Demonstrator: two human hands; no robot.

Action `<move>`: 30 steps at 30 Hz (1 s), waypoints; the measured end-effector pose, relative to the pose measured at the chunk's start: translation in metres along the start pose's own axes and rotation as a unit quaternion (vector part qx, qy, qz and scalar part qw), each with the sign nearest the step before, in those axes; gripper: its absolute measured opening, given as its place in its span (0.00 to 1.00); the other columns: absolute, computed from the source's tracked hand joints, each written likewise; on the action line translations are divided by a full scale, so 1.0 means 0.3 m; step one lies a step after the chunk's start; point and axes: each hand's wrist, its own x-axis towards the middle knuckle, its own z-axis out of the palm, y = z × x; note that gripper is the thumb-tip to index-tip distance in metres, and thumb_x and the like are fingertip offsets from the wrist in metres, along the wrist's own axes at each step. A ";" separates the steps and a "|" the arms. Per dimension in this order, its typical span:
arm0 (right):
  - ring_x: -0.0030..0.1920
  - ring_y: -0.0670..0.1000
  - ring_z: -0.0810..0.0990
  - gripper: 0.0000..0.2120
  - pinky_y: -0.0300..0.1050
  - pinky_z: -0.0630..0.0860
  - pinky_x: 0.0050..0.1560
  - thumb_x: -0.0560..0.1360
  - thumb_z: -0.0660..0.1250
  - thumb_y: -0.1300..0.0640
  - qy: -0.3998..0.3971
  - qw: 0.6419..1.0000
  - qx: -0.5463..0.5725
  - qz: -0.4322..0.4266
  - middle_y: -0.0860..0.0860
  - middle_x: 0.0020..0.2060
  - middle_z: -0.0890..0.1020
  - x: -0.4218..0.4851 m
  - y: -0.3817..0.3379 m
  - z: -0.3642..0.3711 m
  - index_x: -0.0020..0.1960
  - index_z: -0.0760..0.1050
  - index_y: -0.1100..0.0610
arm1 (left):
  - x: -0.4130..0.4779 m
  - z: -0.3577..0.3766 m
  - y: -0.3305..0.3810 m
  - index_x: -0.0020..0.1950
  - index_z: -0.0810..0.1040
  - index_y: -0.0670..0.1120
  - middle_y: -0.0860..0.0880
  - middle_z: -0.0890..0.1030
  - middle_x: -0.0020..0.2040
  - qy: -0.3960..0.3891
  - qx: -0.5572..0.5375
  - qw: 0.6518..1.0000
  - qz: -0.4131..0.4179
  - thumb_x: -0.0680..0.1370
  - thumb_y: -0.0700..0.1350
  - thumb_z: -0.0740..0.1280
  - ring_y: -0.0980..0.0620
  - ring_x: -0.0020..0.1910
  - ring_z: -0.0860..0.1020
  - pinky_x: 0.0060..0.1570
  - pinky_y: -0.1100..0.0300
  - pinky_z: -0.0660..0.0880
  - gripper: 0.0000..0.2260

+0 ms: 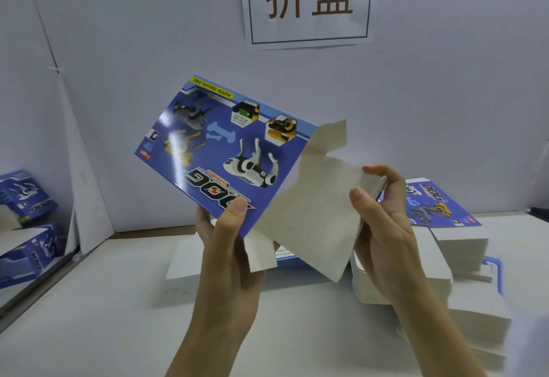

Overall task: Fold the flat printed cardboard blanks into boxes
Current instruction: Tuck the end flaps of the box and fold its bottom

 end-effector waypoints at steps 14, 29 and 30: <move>0.45 0.51 0.86 0.23 0.44 0.82 0.41 0.62 0.77 0.41 -0.081 0.986 0.038 0.144 0.54 0.46 0.86 0.004 0.012 0.019 0.51 0.85 0.54 | 0.032 -0.058 0.003 0.71 0.69 0.47 0.53 0.83 0.51 0.053 -0.035 0.997 0.039 0.73 0.48 0.68 0.55 0.45 0.81 0.35 0.63 0.77 0.27; 0.45 0.55 0.86 0.16 0.45 0.82 0.38 0.67 0.69 0.50 0.036 0.989 -0.030 0.143 0.58 0.46 0.86 0.017 0.119 0.023 0.48 0.81 0.60 | 0.061 -0.082 0.005 0.74 0.65 0.45 0.48 0.82 0.54 0.005 -0.006 1.000 -0.003 0.63 0.54 0.75 0.48 0.56 0.81 0.43 0.48 0.80 0.42; 0.46 0.55 0.86 0.15 0.45 0.82 0.39 0.67 0.69 0.50 0.035 0.989 -0.029 0.142 0.57 0.46 0.86 0.017 0.124 0.027 0.48 0.82 0.59 | 0.062 -0.082 0.002 0.74 0.65 0.46 0.48 0.81 0.57 -0.002 0.004 1.000 0.000 0.64 0.53 0.73 0.48 0.58 0.80 0.44 0.47 0.80 0.40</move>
